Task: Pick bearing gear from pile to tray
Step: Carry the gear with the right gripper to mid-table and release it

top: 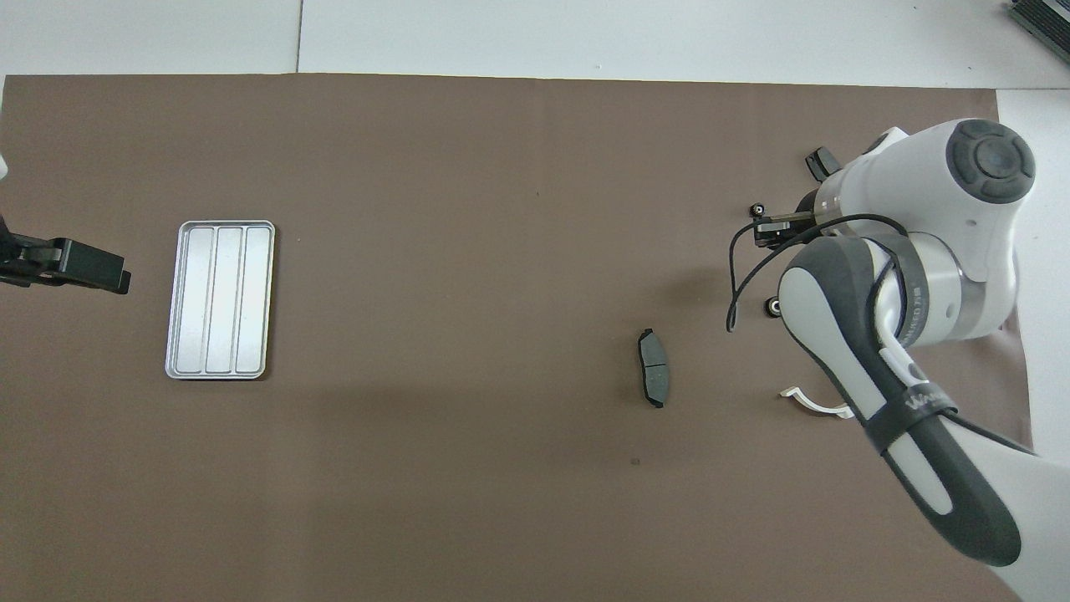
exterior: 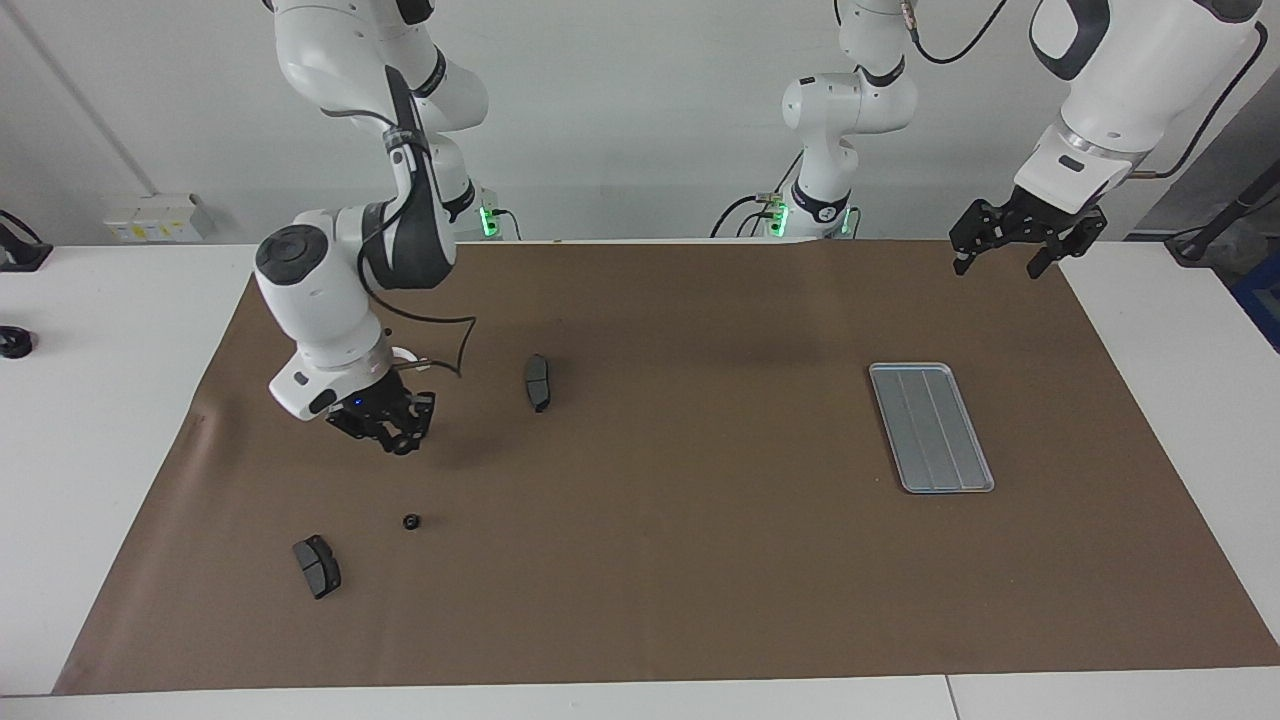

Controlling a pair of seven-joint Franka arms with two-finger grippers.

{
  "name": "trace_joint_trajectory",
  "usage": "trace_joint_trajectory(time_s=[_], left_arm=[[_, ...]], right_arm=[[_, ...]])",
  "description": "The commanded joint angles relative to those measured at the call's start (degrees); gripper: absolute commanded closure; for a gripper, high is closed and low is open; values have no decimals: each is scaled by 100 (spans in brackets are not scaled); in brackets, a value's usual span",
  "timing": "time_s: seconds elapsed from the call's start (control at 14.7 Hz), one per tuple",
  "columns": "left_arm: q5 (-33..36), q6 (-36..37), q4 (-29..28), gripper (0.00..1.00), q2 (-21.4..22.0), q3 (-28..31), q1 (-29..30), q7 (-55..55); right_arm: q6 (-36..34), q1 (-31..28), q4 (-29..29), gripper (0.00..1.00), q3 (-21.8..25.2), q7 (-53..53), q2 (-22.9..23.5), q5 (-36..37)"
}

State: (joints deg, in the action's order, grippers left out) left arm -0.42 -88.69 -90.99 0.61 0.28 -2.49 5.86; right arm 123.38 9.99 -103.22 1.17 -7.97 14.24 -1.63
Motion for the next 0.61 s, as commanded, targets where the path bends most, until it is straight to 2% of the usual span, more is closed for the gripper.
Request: trace_joint_trajectory(time_s=[0.0, 0.27, 0.54], left_arm=[[-90, 45, -94, 0, 97, -37, 91, 47], [-90, 45, -94, 0, 97, -37, 91, 47], [-90, 45, -94, 0, 97, -37, 91, 47]], right_arm=[[-17, 677, 153, 100, 6, -1255, 79, -30], [115, 1767, 144, 100, 6, -2759, 123, -31], [693, 2410, 74, 100, 6, -3551, 351, -31]])
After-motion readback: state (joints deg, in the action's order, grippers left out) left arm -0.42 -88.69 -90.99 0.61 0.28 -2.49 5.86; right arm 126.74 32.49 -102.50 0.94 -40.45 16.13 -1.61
